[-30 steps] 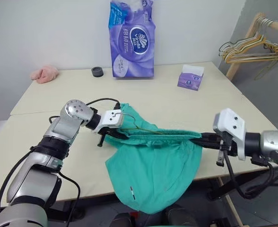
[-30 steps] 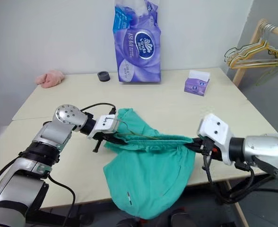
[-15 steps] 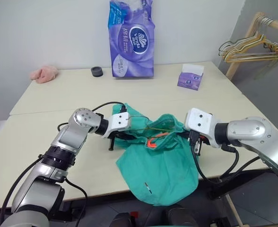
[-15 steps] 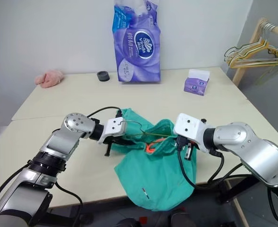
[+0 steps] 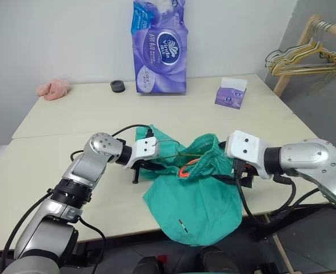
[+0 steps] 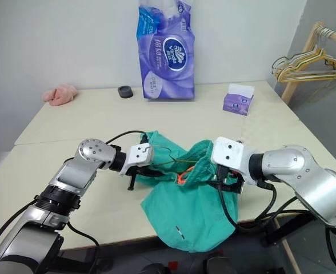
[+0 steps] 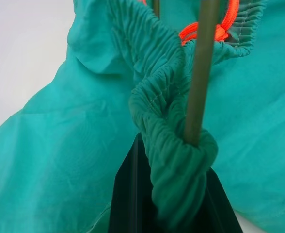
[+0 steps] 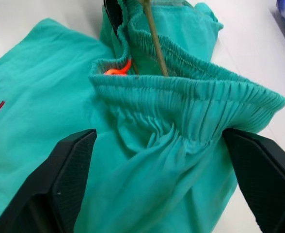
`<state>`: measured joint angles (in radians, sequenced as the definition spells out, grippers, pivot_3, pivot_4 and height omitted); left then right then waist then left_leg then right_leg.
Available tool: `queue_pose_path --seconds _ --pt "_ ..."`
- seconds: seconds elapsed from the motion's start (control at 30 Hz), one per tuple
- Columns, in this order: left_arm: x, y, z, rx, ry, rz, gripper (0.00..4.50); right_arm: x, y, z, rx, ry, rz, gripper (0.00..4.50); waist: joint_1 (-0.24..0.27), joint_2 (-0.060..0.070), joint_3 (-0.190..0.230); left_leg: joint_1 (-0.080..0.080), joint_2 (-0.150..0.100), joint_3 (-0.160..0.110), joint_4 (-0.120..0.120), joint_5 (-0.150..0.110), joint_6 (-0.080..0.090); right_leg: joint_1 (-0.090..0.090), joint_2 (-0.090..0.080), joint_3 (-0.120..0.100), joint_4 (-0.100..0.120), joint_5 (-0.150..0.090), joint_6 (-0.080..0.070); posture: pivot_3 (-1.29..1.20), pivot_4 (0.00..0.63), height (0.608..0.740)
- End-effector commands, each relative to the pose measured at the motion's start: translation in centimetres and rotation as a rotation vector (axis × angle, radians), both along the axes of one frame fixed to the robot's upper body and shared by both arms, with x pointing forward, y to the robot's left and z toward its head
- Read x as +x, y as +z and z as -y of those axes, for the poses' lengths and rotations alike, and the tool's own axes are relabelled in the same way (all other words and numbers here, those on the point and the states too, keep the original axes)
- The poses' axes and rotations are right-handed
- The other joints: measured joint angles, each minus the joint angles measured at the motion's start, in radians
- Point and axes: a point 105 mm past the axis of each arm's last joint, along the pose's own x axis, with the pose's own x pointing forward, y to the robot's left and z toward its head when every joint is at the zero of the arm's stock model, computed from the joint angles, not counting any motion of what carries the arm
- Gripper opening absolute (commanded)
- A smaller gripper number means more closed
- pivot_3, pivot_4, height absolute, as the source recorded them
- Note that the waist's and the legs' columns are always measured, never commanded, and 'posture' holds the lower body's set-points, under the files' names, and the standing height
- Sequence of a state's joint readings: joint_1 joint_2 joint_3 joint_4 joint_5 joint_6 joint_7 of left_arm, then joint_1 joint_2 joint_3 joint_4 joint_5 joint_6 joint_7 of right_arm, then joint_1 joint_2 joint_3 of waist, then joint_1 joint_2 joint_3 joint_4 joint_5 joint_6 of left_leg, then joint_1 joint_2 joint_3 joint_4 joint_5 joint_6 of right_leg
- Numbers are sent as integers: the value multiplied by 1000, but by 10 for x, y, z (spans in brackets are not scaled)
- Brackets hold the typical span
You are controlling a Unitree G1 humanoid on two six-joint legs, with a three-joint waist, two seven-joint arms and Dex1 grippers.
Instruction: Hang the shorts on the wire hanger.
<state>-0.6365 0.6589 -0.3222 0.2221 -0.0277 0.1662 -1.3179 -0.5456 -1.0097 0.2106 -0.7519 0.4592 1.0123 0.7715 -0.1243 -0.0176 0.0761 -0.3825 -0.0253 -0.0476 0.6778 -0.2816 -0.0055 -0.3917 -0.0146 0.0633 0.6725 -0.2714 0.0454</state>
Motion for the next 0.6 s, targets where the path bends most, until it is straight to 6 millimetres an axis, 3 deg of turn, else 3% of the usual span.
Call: queue_pose_path --seconds 0.03,0.27,0.6 --pt "-1 10 5 -20 -22 43 0 -5 12 18 29 -75 -10 4249 1 0 0 0 0 0 0 0 0 0 0 0 0 0 0 -203 61 740" --pt "-2 9 6 -19 -27 39 0 -15 -6 34 15 -131 -106 4249 1 0 0 1 0 0 0 0 0 1 0 0 0 -1 2 -207 62 740" --pt "-2 8 7 -16 -38 39 0 16 -34 27 13 -152 -123 4249 -13 0 0 1 0 0 0 0 0 1 0 0 0 -1 2 -205 56 740"
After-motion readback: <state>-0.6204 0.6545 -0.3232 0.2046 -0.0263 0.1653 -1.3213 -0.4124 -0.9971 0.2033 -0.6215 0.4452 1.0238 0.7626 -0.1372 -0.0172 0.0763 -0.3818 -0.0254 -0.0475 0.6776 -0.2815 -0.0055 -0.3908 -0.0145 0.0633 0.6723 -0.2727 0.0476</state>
